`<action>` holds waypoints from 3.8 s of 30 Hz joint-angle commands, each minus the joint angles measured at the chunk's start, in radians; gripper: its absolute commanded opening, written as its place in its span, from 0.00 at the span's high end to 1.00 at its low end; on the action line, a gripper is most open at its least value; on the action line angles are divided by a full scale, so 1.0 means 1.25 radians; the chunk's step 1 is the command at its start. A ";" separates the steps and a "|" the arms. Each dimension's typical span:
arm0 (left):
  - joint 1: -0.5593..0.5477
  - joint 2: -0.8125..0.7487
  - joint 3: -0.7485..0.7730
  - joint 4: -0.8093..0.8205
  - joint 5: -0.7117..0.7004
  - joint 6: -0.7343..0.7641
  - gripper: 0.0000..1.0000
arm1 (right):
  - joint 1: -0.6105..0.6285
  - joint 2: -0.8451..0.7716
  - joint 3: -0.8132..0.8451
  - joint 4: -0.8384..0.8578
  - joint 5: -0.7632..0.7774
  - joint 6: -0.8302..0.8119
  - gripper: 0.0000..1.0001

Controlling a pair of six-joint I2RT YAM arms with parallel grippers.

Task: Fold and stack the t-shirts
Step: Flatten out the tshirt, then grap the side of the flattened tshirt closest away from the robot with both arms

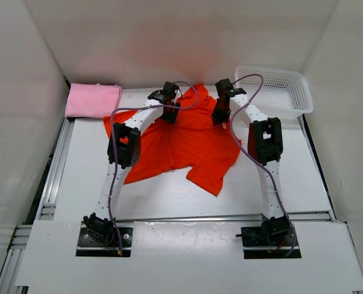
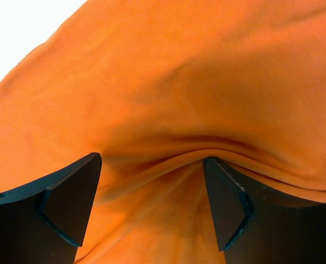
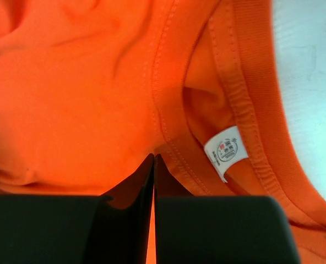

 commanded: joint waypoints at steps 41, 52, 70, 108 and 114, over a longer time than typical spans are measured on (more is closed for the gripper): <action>0.281 -0.785 -1.049 -0.059 0.271 -0.004 0.01 | 0.214 -0.833 -1.107 0.207 -0.150 0.078 0.43; 0.264 -0.701 -1.088 -0.044 0.283 -0.004 0.12 | 0.232 -0.793 -1.130 0.262 -0.125 0.159 0.44; 0.328 -0.742 -1.025 -0.098 0.280 -0.004 0.89 | 0.233 -0.937 -1.179 0.138 -0.062 0.171 1.00; 0.389 -0.783 -0.938 -0.304 0.088 -0.004 0.89 | 0.150 -0.726 -0.704 -0.008 0.086 -0.213 1.00; 0.439 -0.714 -0.884 -0.290 0.148 -0.004 0.89 | 0.113 -0.631 -0.657 -0.001 0.053 -0.264 1.00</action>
